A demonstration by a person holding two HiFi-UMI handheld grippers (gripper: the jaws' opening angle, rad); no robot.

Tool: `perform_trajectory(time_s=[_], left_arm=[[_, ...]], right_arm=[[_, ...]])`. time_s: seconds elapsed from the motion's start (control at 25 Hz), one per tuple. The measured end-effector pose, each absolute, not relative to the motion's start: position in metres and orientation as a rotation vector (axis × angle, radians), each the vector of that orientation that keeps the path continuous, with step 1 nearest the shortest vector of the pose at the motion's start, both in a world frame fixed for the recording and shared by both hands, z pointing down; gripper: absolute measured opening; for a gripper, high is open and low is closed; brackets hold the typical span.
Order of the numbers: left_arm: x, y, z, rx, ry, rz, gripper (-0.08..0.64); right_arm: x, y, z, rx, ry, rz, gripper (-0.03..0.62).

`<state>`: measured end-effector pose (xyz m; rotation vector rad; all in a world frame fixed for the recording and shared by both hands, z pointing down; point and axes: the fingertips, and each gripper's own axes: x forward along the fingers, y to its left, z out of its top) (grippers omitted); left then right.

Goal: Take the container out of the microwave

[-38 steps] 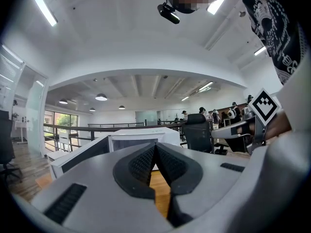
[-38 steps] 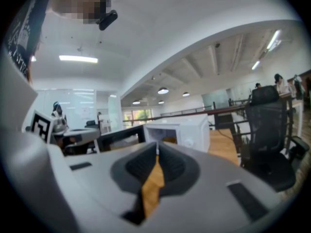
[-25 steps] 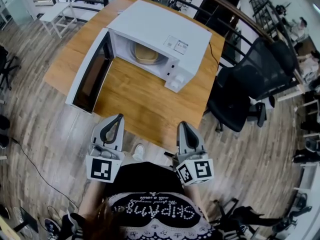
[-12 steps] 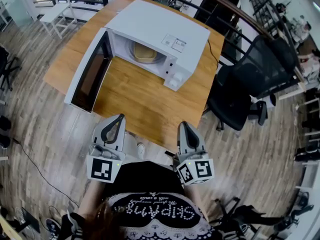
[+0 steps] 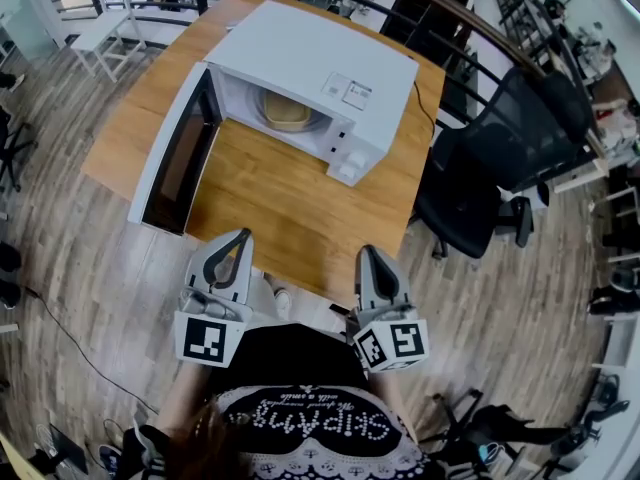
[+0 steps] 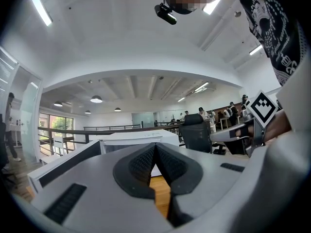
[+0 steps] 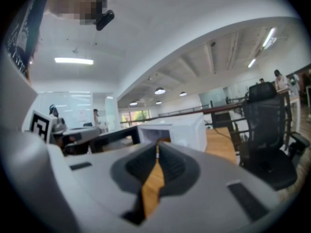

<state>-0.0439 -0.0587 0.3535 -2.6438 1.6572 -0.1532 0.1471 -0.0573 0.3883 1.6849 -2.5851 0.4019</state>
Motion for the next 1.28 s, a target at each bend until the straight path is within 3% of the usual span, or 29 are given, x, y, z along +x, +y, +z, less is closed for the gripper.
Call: perform_trajectory(time_s=[0.68,1.28], left_arm=[[-0.094,-0.149,0.344,-2.745,1.565,-0.116,0.031],[-0.096,-0.177,0.364,-2.891,1.408,-0.132,0.031]], right_arm=[[0.085,-0.136,0.372,1.78,-2.529,0.414,0.037],[0.08,-0.145,0.392,1.929,-2.387,0.47,0.036]])
